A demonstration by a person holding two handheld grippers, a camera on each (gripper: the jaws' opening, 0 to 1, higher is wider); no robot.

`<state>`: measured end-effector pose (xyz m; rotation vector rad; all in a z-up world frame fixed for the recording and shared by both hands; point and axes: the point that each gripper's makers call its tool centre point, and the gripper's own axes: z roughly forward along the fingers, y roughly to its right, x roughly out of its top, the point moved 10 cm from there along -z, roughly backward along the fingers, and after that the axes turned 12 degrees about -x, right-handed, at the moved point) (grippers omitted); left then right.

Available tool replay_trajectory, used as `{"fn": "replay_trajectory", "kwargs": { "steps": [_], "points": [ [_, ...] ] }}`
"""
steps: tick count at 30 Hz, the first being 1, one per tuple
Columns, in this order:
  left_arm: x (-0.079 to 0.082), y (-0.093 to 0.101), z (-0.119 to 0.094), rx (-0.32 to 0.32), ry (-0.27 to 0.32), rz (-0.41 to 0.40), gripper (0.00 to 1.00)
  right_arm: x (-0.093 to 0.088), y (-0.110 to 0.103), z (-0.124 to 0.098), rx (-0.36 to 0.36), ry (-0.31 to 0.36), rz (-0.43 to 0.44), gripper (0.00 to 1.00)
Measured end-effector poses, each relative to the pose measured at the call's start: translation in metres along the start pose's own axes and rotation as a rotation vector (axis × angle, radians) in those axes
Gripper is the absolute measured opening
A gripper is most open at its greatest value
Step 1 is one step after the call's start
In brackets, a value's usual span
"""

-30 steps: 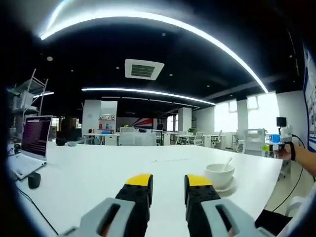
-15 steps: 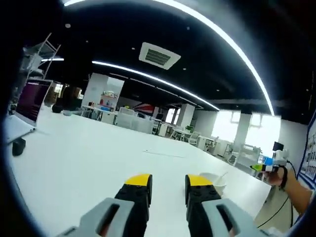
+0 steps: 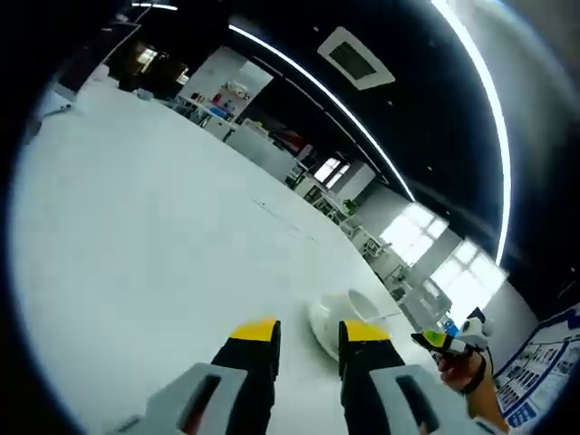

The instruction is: Tidy tabletop coffee trays, cups and spoons，present forward

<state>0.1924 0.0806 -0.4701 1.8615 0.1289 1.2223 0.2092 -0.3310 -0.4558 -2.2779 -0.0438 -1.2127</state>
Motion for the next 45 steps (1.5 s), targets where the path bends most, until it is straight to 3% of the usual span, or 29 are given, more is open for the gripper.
{"fn": "replay_trajectory", "kwargs": {
  "steps": [4, 7, 11, 22, 30, 38, 45],
  "points": [
    [-0.008, 0.001, 0.017, -0.014, -0.042, -0.057, 0.25, -0.010, -0.005, 0.017, 0.006, -0.051, 0.009, 0.21],
    [-0.019, 0.007, 0.027, -0.047, -0.073, -0.135, 0.25, -0.017, -0.013, 0.026, 0.051, -0.109, 0.061, 0.21],
    [-0.031, 0.013, 0.037, -0.052, -0.118, -0.210, 0.23, -0.024, -0.020, 0.035, 0.052, -0.129, 0.121, 0.22],
    [-0.052, 0.024, 0.062, -0.034, -0.192, -0.343, 0.23, -0.036, -0.027, 0.058, 0.057, -0.220, 0.242, 0.20],
    [-0.042, 0.008, 0.076, -0.016, -0.189, -0.405, 0.22, -0.041, -0.026, 0.069, 0.032, -0.253, 0.304, 0.16],
    [-0.047, 0.015, 0.086, -0.001, -0.194, -0.479, 0.19, -0.042, -0.028, 0.081, -0.006, -0.280, 0.335, 0.12],
    [-0.045, 0.000, 0.099, 0.022, -0.207, -0.489, 0.19, -0.040, -0.025, 0.088, -0.019, -0.284, 0.347, 0.11]
  ]
}}
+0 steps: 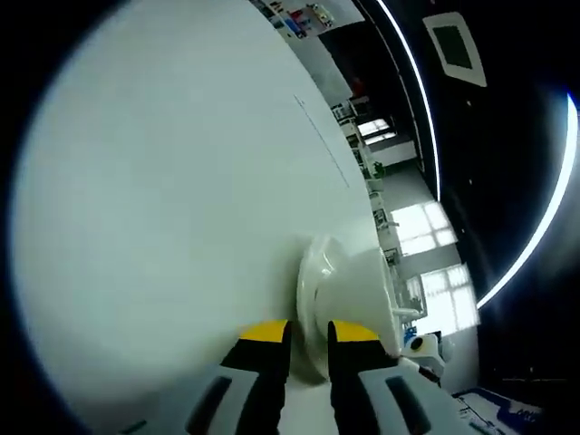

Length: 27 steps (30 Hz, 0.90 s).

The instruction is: Tidy tabletop coffee trays, cups and spoons，present forward

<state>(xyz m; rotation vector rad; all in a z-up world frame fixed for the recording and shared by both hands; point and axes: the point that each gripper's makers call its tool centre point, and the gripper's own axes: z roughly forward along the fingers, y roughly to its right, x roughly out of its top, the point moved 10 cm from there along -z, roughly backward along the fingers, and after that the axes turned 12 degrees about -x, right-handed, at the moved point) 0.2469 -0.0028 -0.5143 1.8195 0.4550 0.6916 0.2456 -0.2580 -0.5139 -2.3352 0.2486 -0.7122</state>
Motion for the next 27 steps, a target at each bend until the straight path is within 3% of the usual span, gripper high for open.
{"fn": "replay_trajectory", "kwargs": {
  "steps": [7, 11, 21, 27],
  "points": [
    [-0.001, 0.000, 0.009, 0.028, 0.009, -0.004, 0.15, -0.002, -0.002, 0.000, -0.020, 0.008, 0.025, 0.11],
    [-0.012, 0.002, 0.013, 0.041, 0.012, -0.009, 0.10, -0.003, -0.004, 0.000, -0.044, 0.017, 0.044, 0.10],
    [-0.007, 0.002, 0.016, 0.078, 0.035, -0.061, 0.08, -0.004, -0.010, 0.000, -0.123, 0.026, 0.116, 0.07],
    [-0.011, 0.005, 0.014, 0.104, 0.048, -0.089, 0.06, -0.004, -0.015, 0.000, -0.151, 0.044, 0.110, 0.05]
  ]
}}
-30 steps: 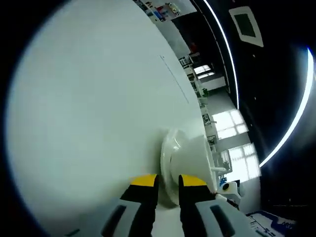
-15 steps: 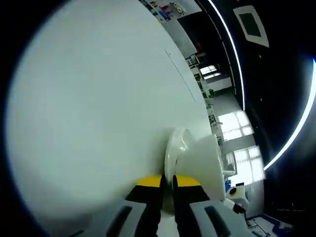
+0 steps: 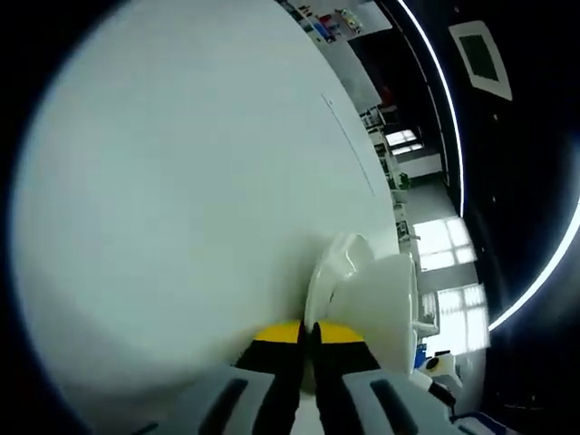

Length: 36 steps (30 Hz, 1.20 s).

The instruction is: Tidy tabletop coffee trays, cups and spoons，present forward

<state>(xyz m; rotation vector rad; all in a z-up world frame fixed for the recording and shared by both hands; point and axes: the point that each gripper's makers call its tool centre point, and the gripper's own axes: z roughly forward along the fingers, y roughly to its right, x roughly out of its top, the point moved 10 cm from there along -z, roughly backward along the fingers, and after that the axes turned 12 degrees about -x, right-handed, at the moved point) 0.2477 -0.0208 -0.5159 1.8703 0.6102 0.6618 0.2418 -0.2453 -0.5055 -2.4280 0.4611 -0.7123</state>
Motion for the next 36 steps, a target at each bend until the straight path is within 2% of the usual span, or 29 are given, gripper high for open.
{"fn": "replay_trajectory", "kwargs": {
  "steps": [6, 12, 13, 16, 18, 24, 28, 36],
  "points": [
    [0.000, 0.004, -0.003, 0.010, 0.002, -0.004, 0.06, 0.000, -0.002, 0.001, 0.021, -0.017, 0.046, 0.05],
    [0.014, 0.009, -0.001, 0.004, 0.015, 0.004, 0.05, 0.011, -0.008, 0.003, 0.033, -0.006, 0.052, 0.05],
    [0.011, 0.011, -0.002, 0.002, 0.018, -0.001, 0.05, 0.012, -0.009, 0.003, 0.036, -0.002, 0.056, 0.05],
    [0.016, 0.014, 0.002, -0.002, 0.022, 0.004, 0.05, 0.017, -0.012, 0.005, 0.039, 0.017, 0.062, 0.05],
    [0.013, 0.017, 0.003, -0.003, 0.031, 0.000, 0.05, 0.020, -0.014, 0.007, 0.041, 0.018, 0.068, 0.05],
    [0.033, 0.018, 0.015, -0.006, 0.039, -0.013, 0.05, 0.035, -0.018, 0.016, 0.038, 0.030, 0.071, 0.05],
    [0.054, 0.019, 0.026, -0.006, 0.048, -0.014, 0.05, 0.048, -0.024, 0.024, 0.041, 0.042, 0.071, 0.04],
    [0.080, 0.023, 0.049, -0.002, 0.053, -0.007, 0.05, 0.074, -0.031, 0.046, 0.036, 0.054, 0.087, 0.04]
  ]
}}
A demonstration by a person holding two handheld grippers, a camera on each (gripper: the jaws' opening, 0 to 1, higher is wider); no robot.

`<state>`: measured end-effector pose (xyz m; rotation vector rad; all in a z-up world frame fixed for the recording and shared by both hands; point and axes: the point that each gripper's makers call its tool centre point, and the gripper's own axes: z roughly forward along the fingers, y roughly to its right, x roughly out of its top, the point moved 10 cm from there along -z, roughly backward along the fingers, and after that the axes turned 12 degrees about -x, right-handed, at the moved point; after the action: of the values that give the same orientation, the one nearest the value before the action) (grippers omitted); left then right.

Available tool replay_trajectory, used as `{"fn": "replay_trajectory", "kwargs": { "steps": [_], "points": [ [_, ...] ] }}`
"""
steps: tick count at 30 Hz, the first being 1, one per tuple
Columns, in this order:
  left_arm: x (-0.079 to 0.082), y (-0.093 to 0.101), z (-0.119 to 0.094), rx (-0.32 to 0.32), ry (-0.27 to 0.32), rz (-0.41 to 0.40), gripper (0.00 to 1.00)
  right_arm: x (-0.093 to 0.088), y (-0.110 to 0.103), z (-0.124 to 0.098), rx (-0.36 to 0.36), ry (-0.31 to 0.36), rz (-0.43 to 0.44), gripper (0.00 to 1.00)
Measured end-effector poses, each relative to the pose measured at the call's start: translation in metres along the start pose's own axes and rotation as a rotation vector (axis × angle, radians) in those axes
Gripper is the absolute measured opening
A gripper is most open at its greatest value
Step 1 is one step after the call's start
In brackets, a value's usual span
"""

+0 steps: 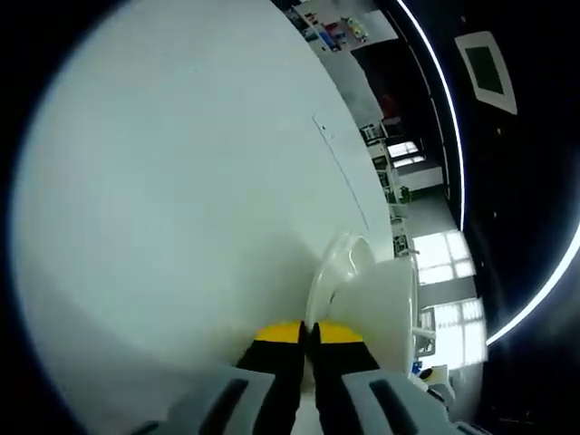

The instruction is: Tidy tabletop coffee trays, cups and spoons，present forward

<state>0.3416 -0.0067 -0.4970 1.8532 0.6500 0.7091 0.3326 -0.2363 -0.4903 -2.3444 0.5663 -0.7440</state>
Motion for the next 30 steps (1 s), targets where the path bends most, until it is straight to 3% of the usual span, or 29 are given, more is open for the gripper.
{"fn": "replay_trajectory", "kwargs": {
  "steps": [6, 15, 20, 30],
  "points": [
    [0.016, 0.000, 0.019, 0.000, 0.015, -0.023, 0.05, 0.016, -0.005, 0.014, -0.007, 0.008, 0.017, 0.04],
    [0.021, 0.001, 0.035, 0.009, 0.026, -0.040, 0.05, 0.030, -0.005, 0.031, -0.016, 0.009, 0.042, 0.04],
    [0.031, -0.004, 0.042, 0.014, 0.029, -0.051, 0.05, 0.029, -0.005, 0.036, -0.020, 0.006, 0.050, 0.04],
    [0.032, -0.004, 0.046, 0.023, 0.038, -0.052, 0.05, 0.032, -0.005, 0.040, -0.020, 0.013, 0.056, 0.05]
  ]
}}
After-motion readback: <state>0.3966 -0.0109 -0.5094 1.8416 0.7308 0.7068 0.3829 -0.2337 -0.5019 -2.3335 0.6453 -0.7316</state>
